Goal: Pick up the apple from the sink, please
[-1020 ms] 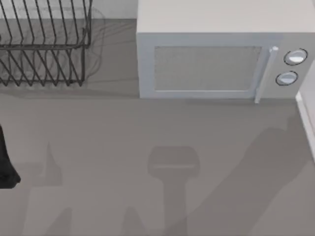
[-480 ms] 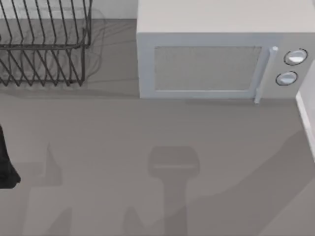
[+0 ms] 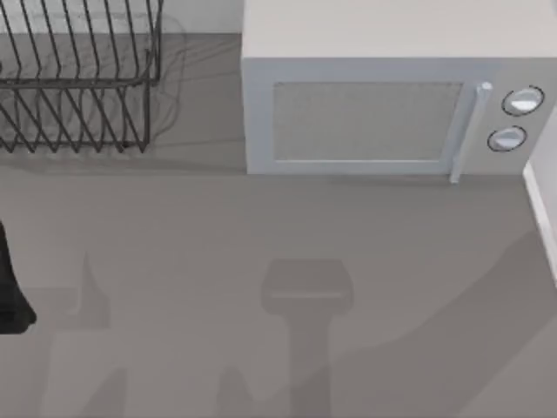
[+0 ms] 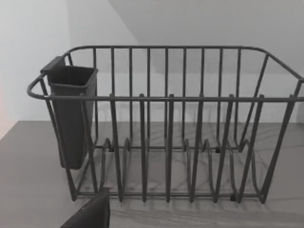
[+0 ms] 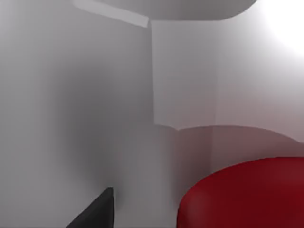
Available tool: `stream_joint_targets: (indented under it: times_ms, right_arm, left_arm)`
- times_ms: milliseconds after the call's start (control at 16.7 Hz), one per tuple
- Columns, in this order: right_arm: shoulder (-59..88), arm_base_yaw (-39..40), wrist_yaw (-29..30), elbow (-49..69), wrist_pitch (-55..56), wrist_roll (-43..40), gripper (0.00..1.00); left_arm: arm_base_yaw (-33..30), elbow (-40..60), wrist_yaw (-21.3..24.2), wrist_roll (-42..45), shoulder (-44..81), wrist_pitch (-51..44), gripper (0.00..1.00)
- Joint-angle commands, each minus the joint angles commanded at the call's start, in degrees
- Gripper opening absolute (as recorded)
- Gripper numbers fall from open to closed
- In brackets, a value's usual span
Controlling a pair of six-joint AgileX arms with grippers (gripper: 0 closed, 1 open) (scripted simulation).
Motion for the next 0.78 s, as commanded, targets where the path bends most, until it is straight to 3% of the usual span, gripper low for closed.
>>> stream_joint_targets:
  times_ms: [480,780]
  right_arm:
    - [0.0,0.0,0.0,0.0,0.0,0.0,0.02]
    - [0.0,0.0,0.0,0.0,0.0,0.0,0.0]
  left_arm:
    - [0.0,0.0,0.0,0.0,0.0,0.0,1.0]
    - [0.0,0.0,0.0,0.0,0.0,0.0,1.0]
